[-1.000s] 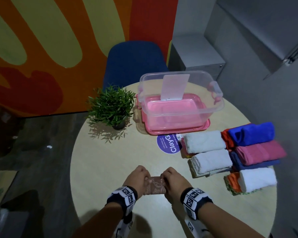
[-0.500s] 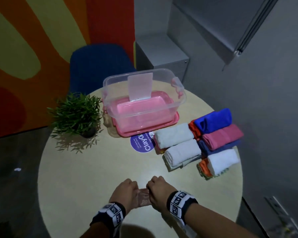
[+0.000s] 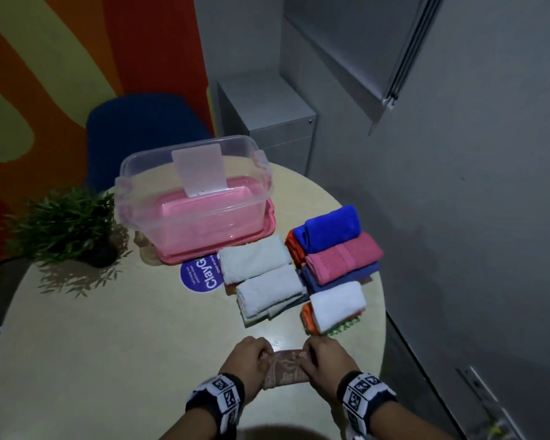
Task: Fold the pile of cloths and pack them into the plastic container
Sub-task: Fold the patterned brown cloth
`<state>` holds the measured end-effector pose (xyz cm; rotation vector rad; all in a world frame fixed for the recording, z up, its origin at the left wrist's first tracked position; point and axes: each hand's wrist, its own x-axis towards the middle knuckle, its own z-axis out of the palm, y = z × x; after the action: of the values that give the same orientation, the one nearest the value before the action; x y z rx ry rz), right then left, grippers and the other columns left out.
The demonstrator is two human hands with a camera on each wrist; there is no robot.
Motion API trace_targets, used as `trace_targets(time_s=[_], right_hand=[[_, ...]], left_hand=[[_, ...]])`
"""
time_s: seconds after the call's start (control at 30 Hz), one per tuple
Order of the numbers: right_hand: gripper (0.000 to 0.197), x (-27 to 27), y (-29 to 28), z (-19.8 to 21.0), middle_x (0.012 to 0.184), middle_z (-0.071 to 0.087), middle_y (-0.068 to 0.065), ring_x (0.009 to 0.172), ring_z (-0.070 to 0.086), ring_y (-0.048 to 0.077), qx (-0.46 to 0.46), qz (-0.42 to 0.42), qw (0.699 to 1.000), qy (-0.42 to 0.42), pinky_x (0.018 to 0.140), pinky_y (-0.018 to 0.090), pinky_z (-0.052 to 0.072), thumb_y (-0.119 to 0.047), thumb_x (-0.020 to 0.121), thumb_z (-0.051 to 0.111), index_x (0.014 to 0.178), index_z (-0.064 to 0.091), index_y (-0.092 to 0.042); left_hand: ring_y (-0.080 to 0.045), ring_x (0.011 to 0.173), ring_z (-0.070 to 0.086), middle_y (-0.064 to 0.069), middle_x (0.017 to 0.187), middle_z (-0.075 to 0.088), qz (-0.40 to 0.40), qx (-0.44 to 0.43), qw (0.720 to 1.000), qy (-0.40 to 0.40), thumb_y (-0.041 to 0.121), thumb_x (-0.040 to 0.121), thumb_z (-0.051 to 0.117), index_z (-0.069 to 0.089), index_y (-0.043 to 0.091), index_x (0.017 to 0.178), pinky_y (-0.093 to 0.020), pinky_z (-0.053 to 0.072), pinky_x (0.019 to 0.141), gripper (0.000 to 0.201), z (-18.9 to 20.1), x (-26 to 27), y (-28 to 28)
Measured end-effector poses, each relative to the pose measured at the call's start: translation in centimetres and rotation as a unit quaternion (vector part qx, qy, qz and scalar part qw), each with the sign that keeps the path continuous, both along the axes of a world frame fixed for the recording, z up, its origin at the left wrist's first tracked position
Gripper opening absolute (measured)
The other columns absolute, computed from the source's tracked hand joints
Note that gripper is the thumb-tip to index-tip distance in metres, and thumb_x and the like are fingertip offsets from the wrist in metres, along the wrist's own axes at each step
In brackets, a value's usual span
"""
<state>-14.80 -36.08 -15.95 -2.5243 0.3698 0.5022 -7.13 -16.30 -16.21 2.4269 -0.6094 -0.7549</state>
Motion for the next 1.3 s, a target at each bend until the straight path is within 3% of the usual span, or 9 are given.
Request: trace_targets(time_s=[0.17, 0.33, 0.53, 0.63, 0.7, 0.83, 1.07, 1.2, 1.3], right_hand=[[0.029, -0.3, -3.0, 0.3, 0.087, 0.063, -0.004, 0.079, 0.060, 0.015, 0.046, -0.002, 0.998, 0.047, 0.073, 0.031, 0.049, -0.055, 0.088, 0.056, 0.090, 0.059, -0.027], [0.029, -0.6, -5.6, 1.1, 0.083, 0.066, -0.008, 0.074, 0.059, 0.007, 0.101, 0.018, 0.992, 0.070, 0.065, 0.022, 0.045, -0.055, 0.084, 0.058, 0.085, 0.064, -0.026], [0.015, -0.8, -8.3, 2.7, 0.089, 0.072, -0.008, 0.084, 0.066, 0.011, 0.103, 0.074, 0.984, 0.123, 0.078, 0.027, 0.055, -0.037, 0.080, 0.052, 0.076, 0.064, -0.028], [0.021, 0.3, -7.3, 5.1, 0.093, 0.072, -0.007, 0.090, 0.066, 0.013, 0.130, 0.131, 0.974, 0.133, 0.083, 0.030, 0.055, -0.032, 0.080, 0.049, 0.084, 0.069, -0.025], [0.020, 2.0, -5.8, 7.2, 0.093, 0.071, -0.007, 0.092, 0.065, 0.014, 0.156, 0.172, 0.964, 0.127, 0.086, 0.031, 0.054, -0.027, 0.086, 0.053, 0.093, 0.070, -0.023], [0.017, 6.7, -3.0, 11.3, 0.095, 0.071, -0.010, 0.090, 0.065, 0.006, 0.187, 0.202, 0.959, 0.068, 0.086, 0.027, 0.054, -0.025, 0.092, 0.058, 0.103, 0.071, -0.022], [0.012, 15.1, -2.3, 16.0, 0.090, 0.070, -0.006, 0.078, 0.066, 0.008, 0.185, 0.125, 0.974, -0.038, 0.067, 0.018, 0.053, -0.017, 0.096, 0.057, 0.091, 0.065, -0.025], [0.015, 13.0, -1.5, 15.0, 0.089, 0.069, -0.011, 0.085, 0.067, 0.007, 0.162, 0.242, 0.955, 0.049, 0.077, 0.022, 0.054, -0.014, 0.093, 0.055, 0.094, 0.067, -0.022], [0.025, 7.0, -0.2, 10.4, 0.087, 0.068, -0.011, 0.088, 0.068, 0.017, 0.135, 0.333, 0.926, 0.119, 0.078, 0.021, 0.050, -0.022, 0.081, 0.049, 0.094, 0.071, -0.021]], left_hand=[[-0.016, 0.096, 0.055, 0.005, 0.096, 0.051, -0.004, 0.050, 0.999, -0.005, 0.024, 0.090, 0.049, 0.059, 0.027, 0.095, -0.022, 0.034, 0.075, 0.011, 0.4, 0.2, -2.0], [-0.015, 0.098, 0.056, 0.005, 0.099, 0.055, -0.005, 0.095, 0.995, 0.001, 0.027, 0.088, 0.050, 0.055, 0.032, 0.091, -0.021, 0.037, 0.076, 0.008, 1.5, 0.5, -2.7], [-0.012, 0.097, 0.056, 0.006, 0.101, 0.057, 0.002, 0.111, 0.994, -0.001, 0.032, 0.085, 0.053, 0.061, 0.031, 0.095, -0.020, 0.042, 0.080, 0.012, 3.4, 0.9, -3.7], [-0.010, 0.088, 0.063, 0.008, 0.095, 0.068, 0.045, 0.088, 0.995, 0.028, 0.032, 0.080, 0.052, 0.067, 0.025, 0.088, -0.027, 0.052, 0.082, 0.018, 5.0, 1.8, -3.5], [-0.009, 0.079, 0.065, 0.008, 0.086, 0.070, 0.083, 0.066, 0.994, 0.039, 0.032, 0.078, 0.052, 0.066, 0.022, 0.080, -0.027, 0.054, 0.075, 0.018, 6.5, 2.8, -3.0], [-0.005, 0.070, 0.058, 0.007, 0.076, 0.066, 0.136, 0.022, 0.990, -0.011, 0.024, 0.090, 0.058, 0.060, 0.021, 0.070, -0.015, 0.040, 0.060, 0.020, 10.3, 6.3, -1.1], [-0.019, 0.066, 0.056, -0.003, 0.067, 0.061, 0.263, -0.062, 0.957, -0.110, 0.019, 0.091, 0.060, 0.059, 0.011, 0.071, -0.029, 0.043, 0.065, 0.022, 15.5, 13.7, 3.9], [-0.017, 0.066, 0.053, 0.006, 0.067, 0.057, 0.003, 0.027, 0.996, -0.088, 0.023, 0.087, 0.056, 0.055, 0.022, 0.067, -0.030, 0.045, 0.066, 0.020, 13.4, 10.8, 4.0], [-0.021, 0.085, 0.057, 0.002, 0.089, 0.065, -0.219, 0.066, 0.970, -0.082, 0.031, 0.083, 0.054, 0.064, 0.023, 0.088, -0.033, 0.049, 0.071, 0.014, 8.2, 4.6, 3.0]])
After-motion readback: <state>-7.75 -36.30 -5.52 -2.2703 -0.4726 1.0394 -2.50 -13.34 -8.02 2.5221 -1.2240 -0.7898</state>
